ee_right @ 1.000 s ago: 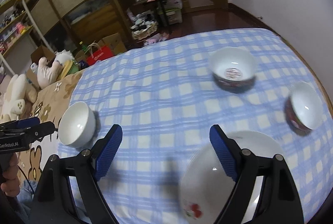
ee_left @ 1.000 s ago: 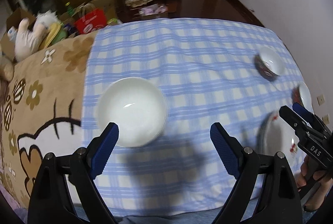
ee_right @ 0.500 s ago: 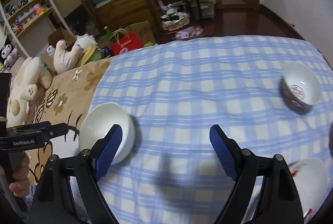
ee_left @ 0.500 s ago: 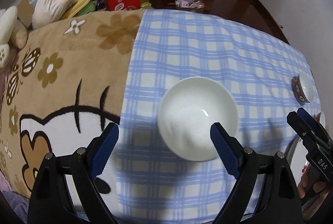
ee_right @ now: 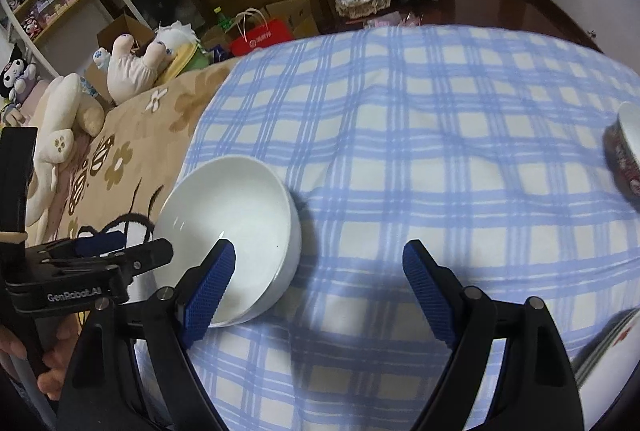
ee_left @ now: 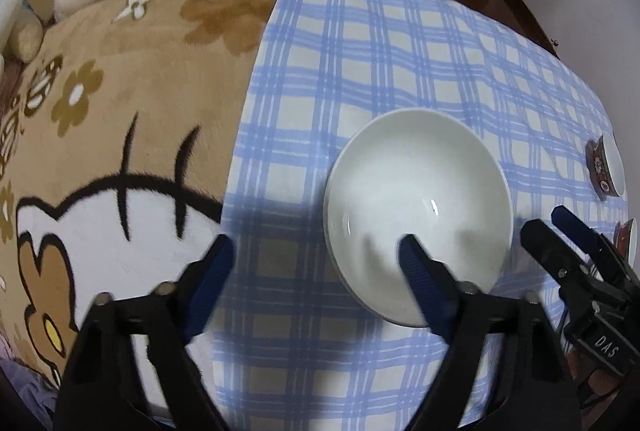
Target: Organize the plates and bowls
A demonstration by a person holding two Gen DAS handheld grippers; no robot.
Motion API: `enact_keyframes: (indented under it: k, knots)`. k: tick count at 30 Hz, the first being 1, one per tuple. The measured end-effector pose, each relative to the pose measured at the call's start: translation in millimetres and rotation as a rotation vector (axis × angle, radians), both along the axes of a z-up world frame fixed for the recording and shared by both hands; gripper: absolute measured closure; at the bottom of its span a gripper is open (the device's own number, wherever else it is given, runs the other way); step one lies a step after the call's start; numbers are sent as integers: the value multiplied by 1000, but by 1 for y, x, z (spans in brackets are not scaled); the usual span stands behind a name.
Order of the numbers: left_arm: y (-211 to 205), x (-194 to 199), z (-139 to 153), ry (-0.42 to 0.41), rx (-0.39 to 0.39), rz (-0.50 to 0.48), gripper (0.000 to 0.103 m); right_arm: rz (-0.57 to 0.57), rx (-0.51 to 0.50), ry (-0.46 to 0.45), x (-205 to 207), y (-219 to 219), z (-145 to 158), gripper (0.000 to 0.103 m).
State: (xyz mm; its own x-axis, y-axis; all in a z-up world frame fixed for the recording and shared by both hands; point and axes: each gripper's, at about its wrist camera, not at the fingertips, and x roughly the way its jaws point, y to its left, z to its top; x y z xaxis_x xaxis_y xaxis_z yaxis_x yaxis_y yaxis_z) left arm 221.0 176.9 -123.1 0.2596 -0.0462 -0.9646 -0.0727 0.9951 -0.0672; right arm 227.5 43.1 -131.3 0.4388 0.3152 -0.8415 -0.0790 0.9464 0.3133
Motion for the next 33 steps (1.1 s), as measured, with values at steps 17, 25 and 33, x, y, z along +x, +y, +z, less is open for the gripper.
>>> enact_keyframes:
  k: [17, 25, 33]
  knots:
    - [-9, -2, -16, 1, -32, -24, 91, 61, 90, 107, 2, 17, -27, 83]
    - [-16, -11, -6, -7, -30, -21, 91, 62, 21, 70, -9, 21, -14, 85]
    - [-43, -20, 22, -57, -55, -44, 90, 32, 22, 2, -24, -10, 14, 85]
